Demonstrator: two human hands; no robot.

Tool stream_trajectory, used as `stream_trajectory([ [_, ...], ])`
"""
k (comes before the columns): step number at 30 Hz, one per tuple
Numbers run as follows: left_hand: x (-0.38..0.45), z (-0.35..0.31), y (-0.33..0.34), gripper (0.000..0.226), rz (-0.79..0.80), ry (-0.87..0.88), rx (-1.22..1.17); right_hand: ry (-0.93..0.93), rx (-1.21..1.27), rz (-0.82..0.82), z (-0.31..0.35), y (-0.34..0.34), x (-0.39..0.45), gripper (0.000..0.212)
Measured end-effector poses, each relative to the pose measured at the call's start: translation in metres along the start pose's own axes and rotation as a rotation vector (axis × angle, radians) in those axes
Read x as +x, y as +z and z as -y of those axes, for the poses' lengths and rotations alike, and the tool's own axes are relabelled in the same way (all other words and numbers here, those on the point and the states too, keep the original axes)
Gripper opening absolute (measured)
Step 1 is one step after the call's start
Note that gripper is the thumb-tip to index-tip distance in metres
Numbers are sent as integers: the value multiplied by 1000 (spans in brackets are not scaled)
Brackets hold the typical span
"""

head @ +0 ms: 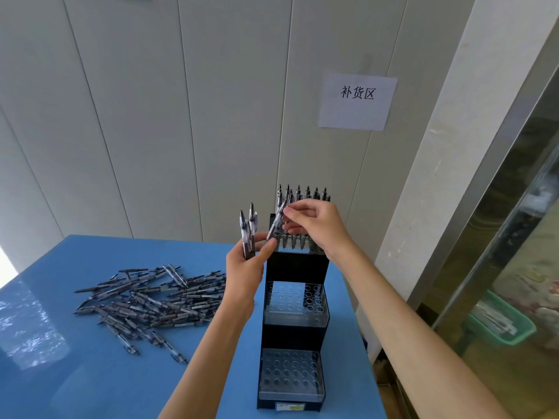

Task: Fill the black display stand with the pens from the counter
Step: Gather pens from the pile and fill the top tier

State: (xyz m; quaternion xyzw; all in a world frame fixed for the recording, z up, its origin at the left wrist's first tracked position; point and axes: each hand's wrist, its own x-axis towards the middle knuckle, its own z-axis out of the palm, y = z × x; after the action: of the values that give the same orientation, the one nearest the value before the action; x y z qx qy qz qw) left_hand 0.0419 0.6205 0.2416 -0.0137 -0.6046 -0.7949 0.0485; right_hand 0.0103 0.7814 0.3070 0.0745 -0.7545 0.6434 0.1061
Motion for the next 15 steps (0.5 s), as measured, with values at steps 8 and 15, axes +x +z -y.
stream_trajectory([
  [8, 4, -3, -13, 21, 45, -41, 31, 70, 178, -34, 1, 12, 5, 14],
  [15, 15, 6, -34, 23, -90, -91, 41, -251, -144, -331, 11, 6, 23, 4],
])
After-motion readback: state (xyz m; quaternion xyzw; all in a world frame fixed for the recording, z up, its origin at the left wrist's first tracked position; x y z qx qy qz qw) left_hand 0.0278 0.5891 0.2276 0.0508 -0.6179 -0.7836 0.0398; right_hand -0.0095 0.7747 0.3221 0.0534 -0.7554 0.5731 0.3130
